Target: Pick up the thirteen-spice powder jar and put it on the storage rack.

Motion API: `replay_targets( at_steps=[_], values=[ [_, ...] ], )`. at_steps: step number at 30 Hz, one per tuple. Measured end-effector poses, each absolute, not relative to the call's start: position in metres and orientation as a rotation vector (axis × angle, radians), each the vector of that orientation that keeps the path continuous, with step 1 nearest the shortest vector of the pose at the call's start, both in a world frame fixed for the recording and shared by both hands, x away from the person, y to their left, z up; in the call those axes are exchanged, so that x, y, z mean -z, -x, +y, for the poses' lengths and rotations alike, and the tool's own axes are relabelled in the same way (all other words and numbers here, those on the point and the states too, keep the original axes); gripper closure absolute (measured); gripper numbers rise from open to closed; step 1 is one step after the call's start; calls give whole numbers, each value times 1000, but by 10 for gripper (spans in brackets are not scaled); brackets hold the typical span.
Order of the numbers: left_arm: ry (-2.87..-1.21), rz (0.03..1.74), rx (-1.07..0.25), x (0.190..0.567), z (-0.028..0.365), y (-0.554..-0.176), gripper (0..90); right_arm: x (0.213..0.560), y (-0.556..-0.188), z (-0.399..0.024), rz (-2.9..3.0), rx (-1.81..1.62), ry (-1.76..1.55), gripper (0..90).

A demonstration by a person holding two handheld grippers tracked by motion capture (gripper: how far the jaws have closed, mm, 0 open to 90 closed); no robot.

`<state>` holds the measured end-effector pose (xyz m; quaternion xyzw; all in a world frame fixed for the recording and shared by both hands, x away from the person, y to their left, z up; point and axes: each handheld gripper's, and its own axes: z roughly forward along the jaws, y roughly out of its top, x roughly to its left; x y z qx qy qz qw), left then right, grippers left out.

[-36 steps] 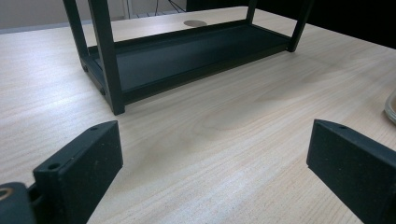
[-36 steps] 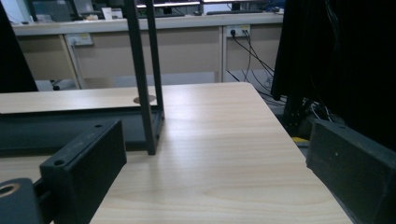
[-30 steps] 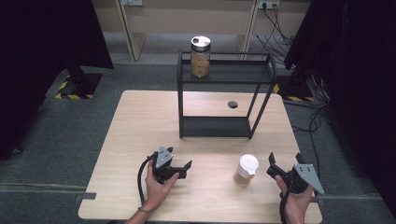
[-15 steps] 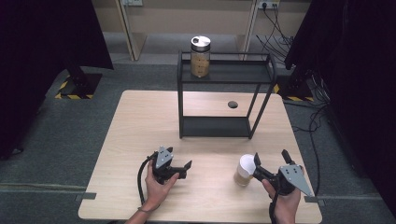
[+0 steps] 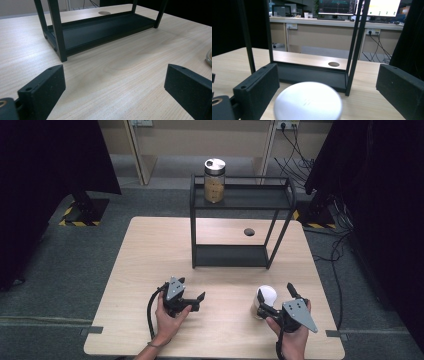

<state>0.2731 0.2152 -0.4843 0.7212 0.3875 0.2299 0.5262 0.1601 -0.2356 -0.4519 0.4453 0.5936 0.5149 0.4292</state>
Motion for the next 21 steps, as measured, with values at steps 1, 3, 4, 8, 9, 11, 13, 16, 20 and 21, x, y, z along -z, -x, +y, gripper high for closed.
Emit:
replay_targets(
  at_steps=[1,3,4,8,9,11,13,16,20,21],
  values=[
    [-1724,927,-550,484,215,-273,27,453,-160,-234,1488,-1282,-1111,50],
    [-1724,928,-550,484,215,-273,27,455,-159,-231,1498,-1272,-1104,52],
    [-1724,927,-551,484,215,-273,27,456,-159,-229,1502,-1265,-1101,55],
    [-1727,926,-554,484,215,-273,27,462,-158,-225,1512,-1247,-1111,67],
    [-1728,926,-555,484,215,-273,27,464,-158,-224,1515,-1239,-1109,71],
    [-1727,926,-554,484,216,-274,26,467,-158,-222,1515,-1227,-1112,87],
    [-1727,926,-554,484,216,-274,26,470,-158,-222,1517,-1225,-1119,105],
    [-1727,926,-555,484,216,-274,26,474,-159,-221,1525,-1221,-1117,126],
    [-1726,926,-557,484,216,-274,26,478,-159,-221,1526,-1219,-1119,163],
    [-1727,926,-556,484,216,-274,26,480,-160,-221,1524,-1220,-1121,174]
  ],
)
